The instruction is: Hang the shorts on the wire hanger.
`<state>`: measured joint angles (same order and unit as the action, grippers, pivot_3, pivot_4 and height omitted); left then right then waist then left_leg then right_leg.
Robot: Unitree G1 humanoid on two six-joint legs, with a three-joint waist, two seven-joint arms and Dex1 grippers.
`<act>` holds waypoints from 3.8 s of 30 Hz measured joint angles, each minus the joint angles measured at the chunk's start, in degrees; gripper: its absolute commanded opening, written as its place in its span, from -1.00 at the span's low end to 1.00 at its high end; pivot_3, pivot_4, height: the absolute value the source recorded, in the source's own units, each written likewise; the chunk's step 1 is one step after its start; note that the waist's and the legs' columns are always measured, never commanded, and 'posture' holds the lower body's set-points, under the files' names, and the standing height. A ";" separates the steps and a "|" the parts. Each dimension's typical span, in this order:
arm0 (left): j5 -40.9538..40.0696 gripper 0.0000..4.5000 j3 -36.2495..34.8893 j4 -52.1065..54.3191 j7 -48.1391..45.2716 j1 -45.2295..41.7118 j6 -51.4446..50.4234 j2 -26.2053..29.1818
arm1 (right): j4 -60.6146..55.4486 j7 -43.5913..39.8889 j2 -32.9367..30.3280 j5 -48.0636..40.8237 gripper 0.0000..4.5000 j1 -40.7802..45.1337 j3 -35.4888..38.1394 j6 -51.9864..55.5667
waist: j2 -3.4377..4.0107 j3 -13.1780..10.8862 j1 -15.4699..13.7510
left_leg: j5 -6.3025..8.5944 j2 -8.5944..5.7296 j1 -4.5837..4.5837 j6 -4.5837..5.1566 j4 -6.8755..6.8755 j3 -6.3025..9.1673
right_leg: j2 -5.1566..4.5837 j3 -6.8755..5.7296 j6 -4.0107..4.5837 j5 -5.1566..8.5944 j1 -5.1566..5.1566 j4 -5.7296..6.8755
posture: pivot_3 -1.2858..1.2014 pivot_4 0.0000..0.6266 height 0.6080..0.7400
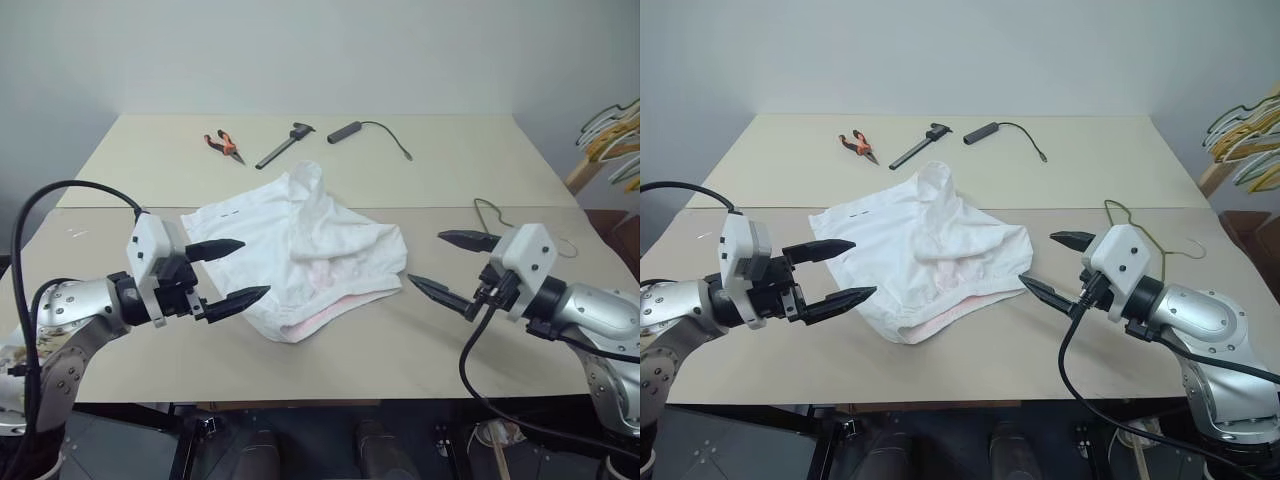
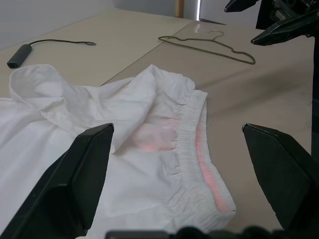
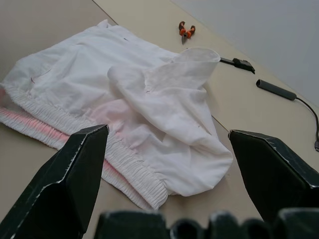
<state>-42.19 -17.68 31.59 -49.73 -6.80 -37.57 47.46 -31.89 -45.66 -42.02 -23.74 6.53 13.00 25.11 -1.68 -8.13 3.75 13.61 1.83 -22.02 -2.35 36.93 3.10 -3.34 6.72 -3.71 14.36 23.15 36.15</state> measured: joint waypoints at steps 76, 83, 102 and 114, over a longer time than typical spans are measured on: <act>-4.57 1.00 1.29 -1.72 -5.26 -1.18 1.71 2.61 | 23.99 -9.55 -15.38 34.54 1.00 11.97 -22.04 -25.85 | 0.02 -0.03 0.38 | 0.01 0.06 0.08 0.02 0.04 0.01 | 0.04 -0.04 0.13 -0.02 0.03 0.15 | 0.01 -0.61 1.00; 1.34 1.00 3.92 -3.64 -6.83 -1.06 5.05 2.87 | 12.32 -7.90 -9.18 39.71 1.00 8.20 -26.21 -15.90 | -0.01 -0.01 0.31 | 0.00 0.04 0.10 0.01 0.14 -0.01 | 0.05 -0.04 0.13 -0.03 0.00 0.19 | 0.00 -0.64 1.00; 30.06 1.00 18.02 -29.57 -13.47 -6.91 33.89 4.54 | 16.70 -2.44 -3.94 57.73 -0.99 12.70 -32.73 -11.57 | -0.01 0.05 0.45 | 0.00 0.02 0.03 0.00 0.13 -0.02 | 0.03 -0.06 0.14 -0.03 0.09 0.26 | -0.01 -0.71 1.00; 54.16 1.00 33.06 -53.42 -7.63 -25.83 56.01 -1.24 | 15.22 -1.77 -2.41 57.24 -0.99 13.00 -31.64 -11.90 | -0.02 0.61 0.48 | 0.00 -0.04 0.07 0.00 0.53 0.02 | 0.03 -0.07 0.12 -0.03 0.00 0.67 | -0.06 -0.77 1.00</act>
<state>11.98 15.38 -21.83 -57.36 -32.63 18.44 46.22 -16.66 -47.42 -44.43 33.50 19.52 -18.64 13.21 -1.70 -7.52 4.23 13.61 1.79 -21.95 -2.35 37.46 3.12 -3.30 6.64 -3.60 14.33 23.15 36.82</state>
